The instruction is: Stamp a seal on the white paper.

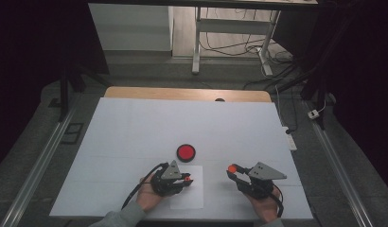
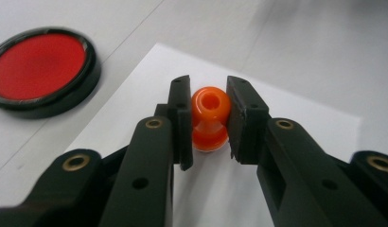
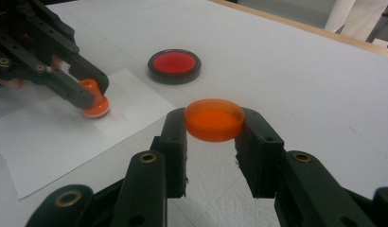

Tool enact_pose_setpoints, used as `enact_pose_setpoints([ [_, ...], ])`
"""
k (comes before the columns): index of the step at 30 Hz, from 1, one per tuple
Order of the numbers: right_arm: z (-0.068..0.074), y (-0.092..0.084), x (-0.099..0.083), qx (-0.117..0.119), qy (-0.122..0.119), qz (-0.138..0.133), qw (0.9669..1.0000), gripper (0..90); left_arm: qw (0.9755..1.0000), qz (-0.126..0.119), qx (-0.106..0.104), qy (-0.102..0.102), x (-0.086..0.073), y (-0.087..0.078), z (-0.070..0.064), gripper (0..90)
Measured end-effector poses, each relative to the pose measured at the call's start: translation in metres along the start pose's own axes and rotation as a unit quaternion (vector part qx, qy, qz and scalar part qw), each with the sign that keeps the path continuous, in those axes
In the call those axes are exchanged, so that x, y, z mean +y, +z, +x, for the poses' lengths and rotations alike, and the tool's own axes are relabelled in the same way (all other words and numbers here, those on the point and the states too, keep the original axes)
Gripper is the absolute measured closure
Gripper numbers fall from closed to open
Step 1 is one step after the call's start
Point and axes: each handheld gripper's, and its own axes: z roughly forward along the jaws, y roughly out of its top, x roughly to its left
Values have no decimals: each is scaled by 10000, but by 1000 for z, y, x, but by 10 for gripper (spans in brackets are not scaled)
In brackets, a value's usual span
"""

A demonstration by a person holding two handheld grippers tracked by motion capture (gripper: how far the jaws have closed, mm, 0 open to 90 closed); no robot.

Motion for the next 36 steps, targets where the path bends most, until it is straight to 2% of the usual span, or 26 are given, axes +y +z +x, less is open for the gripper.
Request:
enact_pose_setpoints([
  [3, -1, 0, 0, -18, 13, -10, 10000, 642, 9999, -136, 30, -48, 4, -2, 0, 728],
  [17, 0, 0, 0, -8, -9, -3, 10000, 641, 9986, -414, -63, -318, 6, -18, 9, 727],
  [27, -1, 0, 0, -6, -1, -4, 10000, 642, 9974, -553, -129, -432, 7, -27, 13, 726],
  [36, -1, 0, 0, 0, -1, 5, 10000, 642, 9941, -848, -218, -639, 12, -46, 22, 726],
])
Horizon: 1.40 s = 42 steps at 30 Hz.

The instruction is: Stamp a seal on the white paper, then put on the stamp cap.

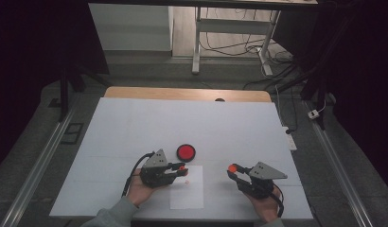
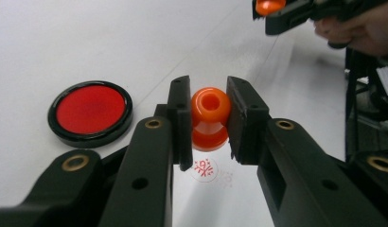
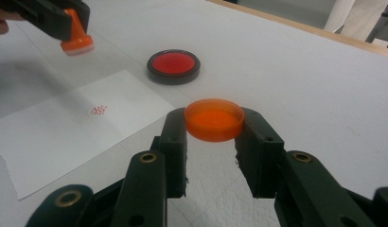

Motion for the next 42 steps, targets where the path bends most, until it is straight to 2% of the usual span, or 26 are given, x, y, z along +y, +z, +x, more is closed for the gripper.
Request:
enact_pose_setpoints([
  [7, 0, 0, 0, -2, -2, 2, 10000, 642, 9996, -203, -122, -134, 8, -18, 6, 726],
  [17, 0, 0, 0, -14, 15, 9, 10000, 642, 9990, -377, -133, -216, 15, -35, 11, 725],
  [42, 2, 2, 1, 41, 3, -12, 10000, 642, 9993, -288, -168, -188, 14, -32, 11, 725],
])
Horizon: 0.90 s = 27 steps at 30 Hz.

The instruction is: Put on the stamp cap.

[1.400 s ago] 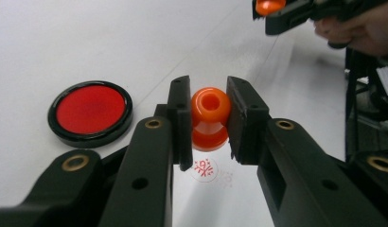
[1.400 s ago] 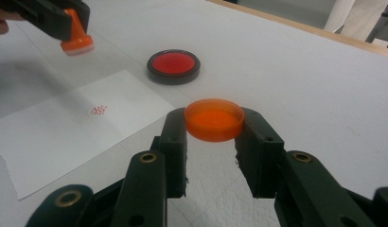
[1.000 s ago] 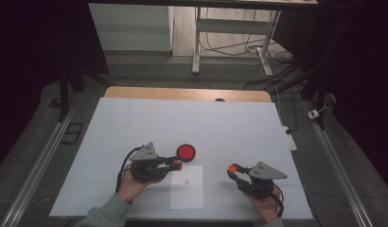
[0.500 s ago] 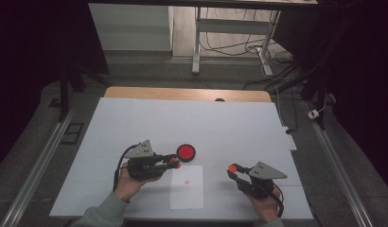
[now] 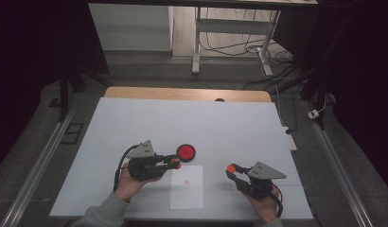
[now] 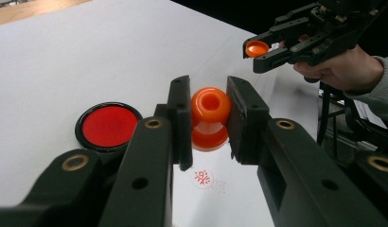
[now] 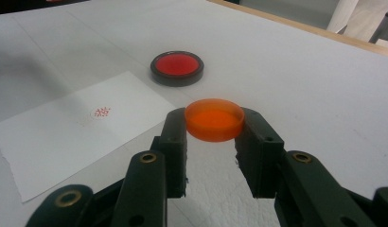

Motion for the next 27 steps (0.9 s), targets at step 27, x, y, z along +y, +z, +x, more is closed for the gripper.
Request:
enact_pose_setpoints([
  [27, 31, 33, 10, 510, -123, 44, 9986, 641, 9999, 118, 6, 17, -3, 6, 0, 725],
])
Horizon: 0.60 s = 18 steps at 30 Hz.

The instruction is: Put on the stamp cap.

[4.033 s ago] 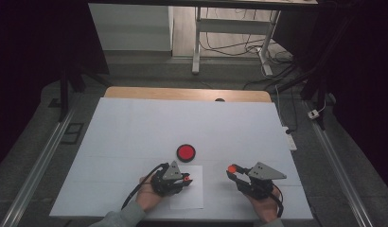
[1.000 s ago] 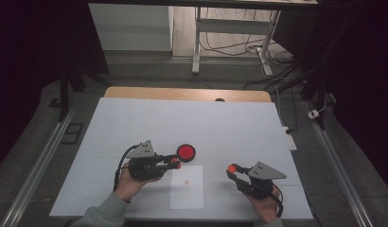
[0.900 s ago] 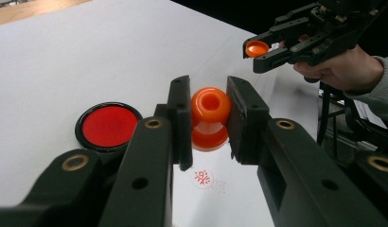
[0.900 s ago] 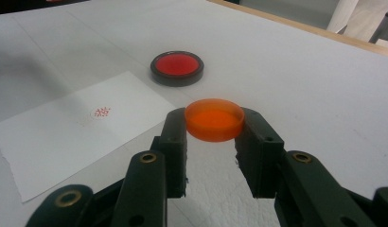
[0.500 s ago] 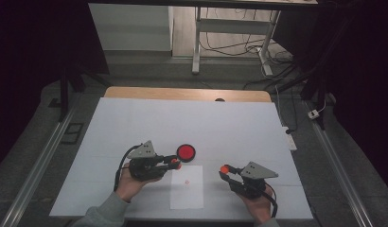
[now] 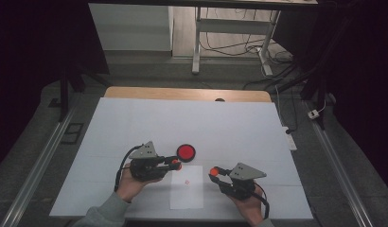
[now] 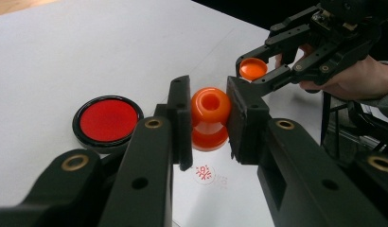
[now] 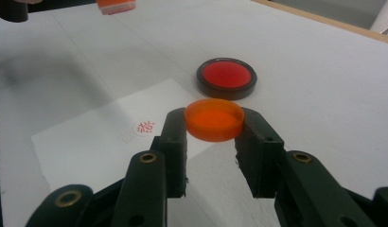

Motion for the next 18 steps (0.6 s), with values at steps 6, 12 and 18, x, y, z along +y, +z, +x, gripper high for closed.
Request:
enact_pose_setpoints([
  [6, 6, 7, 2, 85, -66, 37, 9999, 642, 10000, -4, 7, -10, 0, 0, 0, 725],
  [12, 12, 14, 4, 155, -111, 68, 9998, 641, 10000, -1, 5, -16, 0, 0, 0, 725],
  [18, 18, 21, 6, 220, -110, 90, 9997, 642, 10000, -6, 4, -17, 0, 0, 0, 725],
])
